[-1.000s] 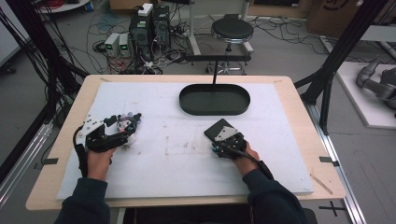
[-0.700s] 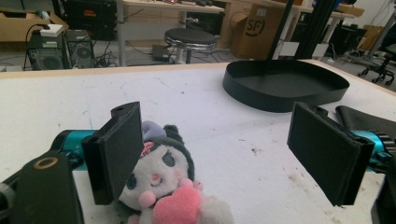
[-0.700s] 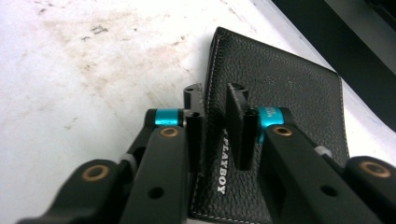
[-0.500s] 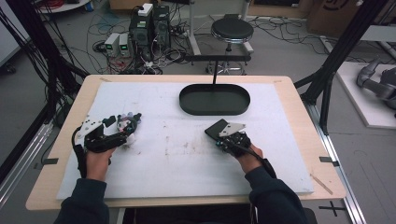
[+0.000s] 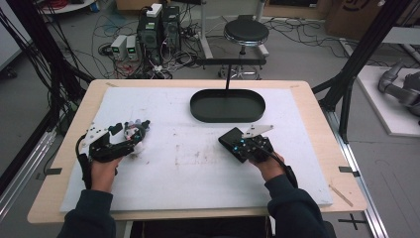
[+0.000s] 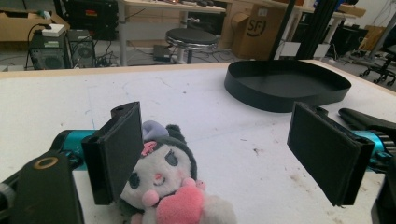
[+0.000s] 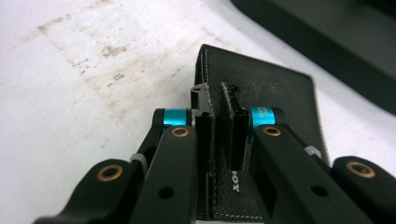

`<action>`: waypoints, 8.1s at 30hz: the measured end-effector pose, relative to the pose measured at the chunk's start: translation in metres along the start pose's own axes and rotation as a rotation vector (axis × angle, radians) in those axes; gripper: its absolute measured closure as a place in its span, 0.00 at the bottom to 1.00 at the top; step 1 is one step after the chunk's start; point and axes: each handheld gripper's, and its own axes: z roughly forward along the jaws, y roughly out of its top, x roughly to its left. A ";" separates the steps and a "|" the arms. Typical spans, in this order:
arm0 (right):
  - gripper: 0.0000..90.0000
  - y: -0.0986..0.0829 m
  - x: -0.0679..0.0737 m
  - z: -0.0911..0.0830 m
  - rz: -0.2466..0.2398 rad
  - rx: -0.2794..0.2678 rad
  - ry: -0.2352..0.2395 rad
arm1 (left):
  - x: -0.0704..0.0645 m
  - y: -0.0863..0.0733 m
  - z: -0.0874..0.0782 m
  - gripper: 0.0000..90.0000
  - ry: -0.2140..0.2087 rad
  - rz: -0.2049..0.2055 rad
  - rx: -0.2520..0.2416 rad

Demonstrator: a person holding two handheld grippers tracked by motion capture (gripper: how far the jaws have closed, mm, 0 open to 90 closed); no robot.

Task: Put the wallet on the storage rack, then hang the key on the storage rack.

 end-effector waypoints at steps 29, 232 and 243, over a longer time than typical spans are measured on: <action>0.78 -0.028 -0.060 -0.062 0.224 -0.176 -0.200 | -0.001 0.000 0.000 0.20 0.000 0.005 -0.002; 0.24 -0.055 -0.098 -0.056 0.246 -0.163 -0.244 | -0.003 -0.005 0.041 0.52 0.118 -0.026 0.295; 0.24 -0.054 -0.100 -0.059 0.258 -0.182 -0.239 | -0.024 0.071 0.053 0.51 -0.063 0.048 0.202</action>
